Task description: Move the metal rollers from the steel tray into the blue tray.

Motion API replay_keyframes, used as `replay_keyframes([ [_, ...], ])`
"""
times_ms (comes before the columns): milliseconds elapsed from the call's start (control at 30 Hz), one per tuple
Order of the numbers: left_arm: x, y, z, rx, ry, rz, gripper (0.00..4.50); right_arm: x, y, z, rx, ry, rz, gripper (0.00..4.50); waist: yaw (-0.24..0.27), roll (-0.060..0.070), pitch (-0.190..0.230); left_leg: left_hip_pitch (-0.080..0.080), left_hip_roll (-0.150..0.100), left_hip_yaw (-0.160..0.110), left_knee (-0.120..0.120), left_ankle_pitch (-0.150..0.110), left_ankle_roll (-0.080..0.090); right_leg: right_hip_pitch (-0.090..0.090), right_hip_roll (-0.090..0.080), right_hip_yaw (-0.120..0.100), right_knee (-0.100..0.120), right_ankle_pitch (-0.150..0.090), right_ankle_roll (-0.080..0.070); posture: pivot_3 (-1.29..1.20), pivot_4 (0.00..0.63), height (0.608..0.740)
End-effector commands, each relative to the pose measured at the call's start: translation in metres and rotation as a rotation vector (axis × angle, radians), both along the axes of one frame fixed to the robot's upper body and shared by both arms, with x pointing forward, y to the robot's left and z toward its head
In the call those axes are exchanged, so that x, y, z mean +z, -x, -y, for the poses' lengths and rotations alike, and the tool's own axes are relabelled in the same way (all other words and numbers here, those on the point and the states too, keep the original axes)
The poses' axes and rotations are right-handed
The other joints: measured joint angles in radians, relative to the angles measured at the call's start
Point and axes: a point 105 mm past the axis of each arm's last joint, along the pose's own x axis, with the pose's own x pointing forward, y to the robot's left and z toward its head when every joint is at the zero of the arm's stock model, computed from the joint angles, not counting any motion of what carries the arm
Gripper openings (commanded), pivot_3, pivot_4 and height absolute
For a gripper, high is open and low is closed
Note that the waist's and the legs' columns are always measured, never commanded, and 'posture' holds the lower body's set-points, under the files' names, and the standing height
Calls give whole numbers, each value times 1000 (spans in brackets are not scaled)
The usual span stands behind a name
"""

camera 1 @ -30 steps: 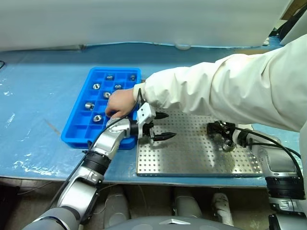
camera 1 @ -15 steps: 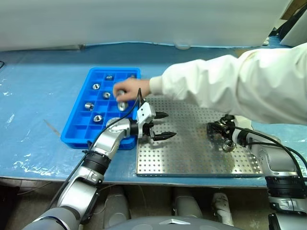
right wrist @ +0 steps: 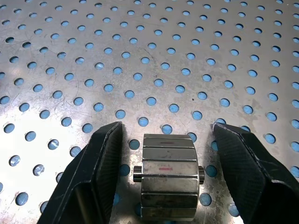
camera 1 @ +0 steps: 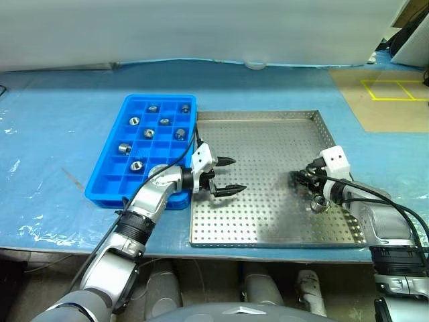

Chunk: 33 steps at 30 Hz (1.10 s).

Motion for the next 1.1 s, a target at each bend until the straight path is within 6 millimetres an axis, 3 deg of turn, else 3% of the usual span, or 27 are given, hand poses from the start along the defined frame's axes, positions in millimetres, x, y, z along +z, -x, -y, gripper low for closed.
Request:
replay_keyframes([
  [33,3,-2,-2,7,2,13,4500,1,-2,-2,11,4,6,3251,0,0,0,0,0,0,0,0,0,0,0,0,0,0,0,-256,150,740],
  [1100,3,-2,-4,6,-3,18,4500,-3,-5,-8,35,25,8,3251,0,0,0,0,0,0,0,0,0,0,0,0,0,0,0,-251,150,740],
])
